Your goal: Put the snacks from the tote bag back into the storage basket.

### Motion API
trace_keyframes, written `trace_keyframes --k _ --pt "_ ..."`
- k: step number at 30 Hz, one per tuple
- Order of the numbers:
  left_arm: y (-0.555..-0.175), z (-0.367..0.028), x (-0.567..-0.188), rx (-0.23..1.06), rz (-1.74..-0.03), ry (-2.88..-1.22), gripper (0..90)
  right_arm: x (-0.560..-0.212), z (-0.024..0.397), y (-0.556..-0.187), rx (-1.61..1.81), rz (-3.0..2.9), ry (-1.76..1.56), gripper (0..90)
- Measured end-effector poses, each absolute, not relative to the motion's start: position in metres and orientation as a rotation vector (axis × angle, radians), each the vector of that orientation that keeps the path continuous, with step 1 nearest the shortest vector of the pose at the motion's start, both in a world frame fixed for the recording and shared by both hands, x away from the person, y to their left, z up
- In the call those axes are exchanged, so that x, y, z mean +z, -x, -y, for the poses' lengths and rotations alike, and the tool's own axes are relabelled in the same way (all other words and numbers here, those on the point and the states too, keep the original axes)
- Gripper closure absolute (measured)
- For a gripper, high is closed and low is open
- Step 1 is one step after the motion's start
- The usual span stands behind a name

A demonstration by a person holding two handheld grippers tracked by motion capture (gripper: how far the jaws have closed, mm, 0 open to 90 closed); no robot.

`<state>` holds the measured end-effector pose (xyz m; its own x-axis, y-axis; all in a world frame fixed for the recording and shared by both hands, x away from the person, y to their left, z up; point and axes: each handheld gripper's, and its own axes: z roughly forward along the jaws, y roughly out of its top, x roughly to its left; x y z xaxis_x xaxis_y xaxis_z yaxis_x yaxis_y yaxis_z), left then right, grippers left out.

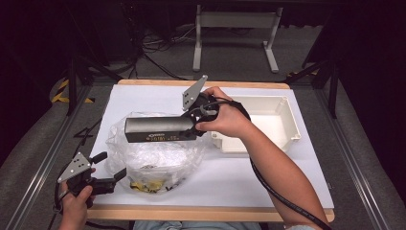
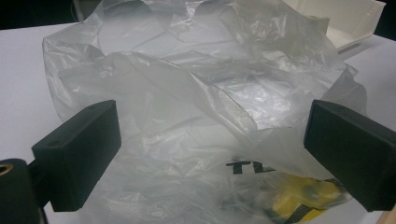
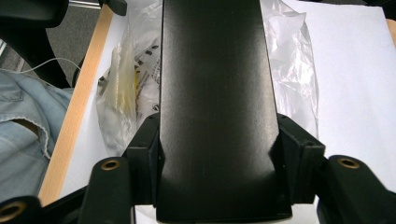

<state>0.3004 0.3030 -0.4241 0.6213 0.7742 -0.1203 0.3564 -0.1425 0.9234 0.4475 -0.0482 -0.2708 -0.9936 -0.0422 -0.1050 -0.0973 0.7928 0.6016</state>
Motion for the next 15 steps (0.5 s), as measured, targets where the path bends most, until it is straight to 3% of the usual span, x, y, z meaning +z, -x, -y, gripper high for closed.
trace_keyframes --k 15 --pt "-0.310 -0.296 -0.423 0.464 -0.902 -1.757 5.0 -0.260 0.087 -0.442 0.943 -2.878 0.071 43.6"
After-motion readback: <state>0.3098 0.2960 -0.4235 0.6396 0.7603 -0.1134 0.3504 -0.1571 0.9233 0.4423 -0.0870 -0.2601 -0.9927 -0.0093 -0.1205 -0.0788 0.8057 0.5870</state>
